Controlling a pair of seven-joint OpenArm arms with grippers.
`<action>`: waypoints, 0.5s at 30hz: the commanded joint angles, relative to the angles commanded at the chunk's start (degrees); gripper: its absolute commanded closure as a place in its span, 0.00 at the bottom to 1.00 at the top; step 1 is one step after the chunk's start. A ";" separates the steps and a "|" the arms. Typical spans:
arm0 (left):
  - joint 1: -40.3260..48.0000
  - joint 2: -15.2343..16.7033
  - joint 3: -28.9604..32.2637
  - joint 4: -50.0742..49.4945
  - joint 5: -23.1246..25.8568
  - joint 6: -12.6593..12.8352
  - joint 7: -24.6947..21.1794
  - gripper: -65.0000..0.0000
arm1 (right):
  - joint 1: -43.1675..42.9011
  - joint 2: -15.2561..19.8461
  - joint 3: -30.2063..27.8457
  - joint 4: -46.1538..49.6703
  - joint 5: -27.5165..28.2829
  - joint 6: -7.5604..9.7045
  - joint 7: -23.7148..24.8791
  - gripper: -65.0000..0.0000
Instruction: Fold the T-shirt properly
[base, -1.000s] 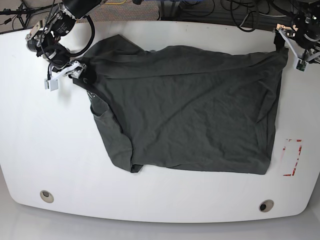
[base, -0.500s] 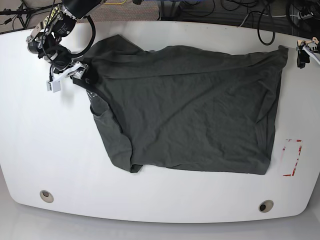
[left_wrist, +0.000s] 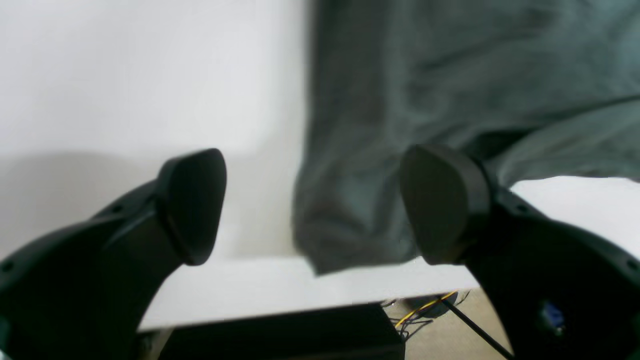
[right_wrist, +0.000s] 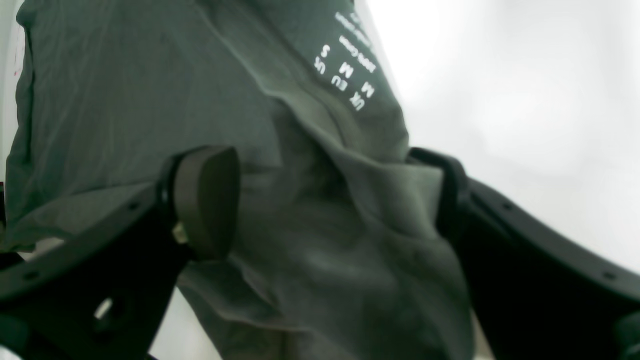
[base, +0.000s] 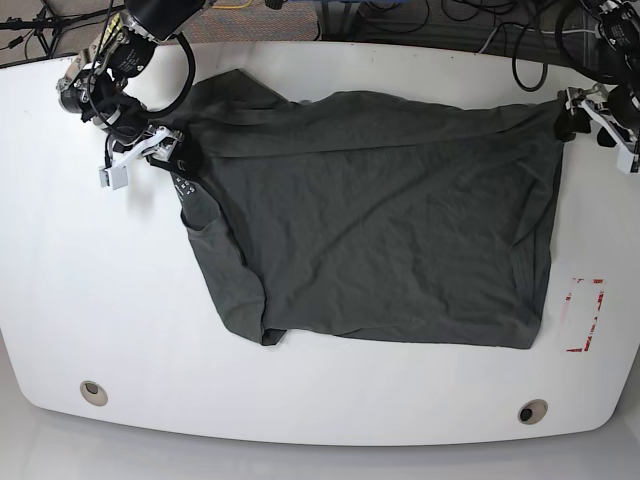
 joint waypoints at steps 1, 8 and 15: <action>0.00 0.18 0.35 -1.67 0.00 0.00 0.00 0.17 | 0.00 0.00 0.00 0.00 0.00 0.00 0.00 0.25; 0.26 0.00 0.53 -5.19 0.00 0.00 0.00 0.17 | 0.00 0.62 0.00 0.00 0.00 0.00 0.00 0.25; 0.35 0.00 2.20 -5.36 0.00 0.00 0.00 0.17 | 0.00 0.70 0.00 0.00 0.00 0.00 0.00 0.25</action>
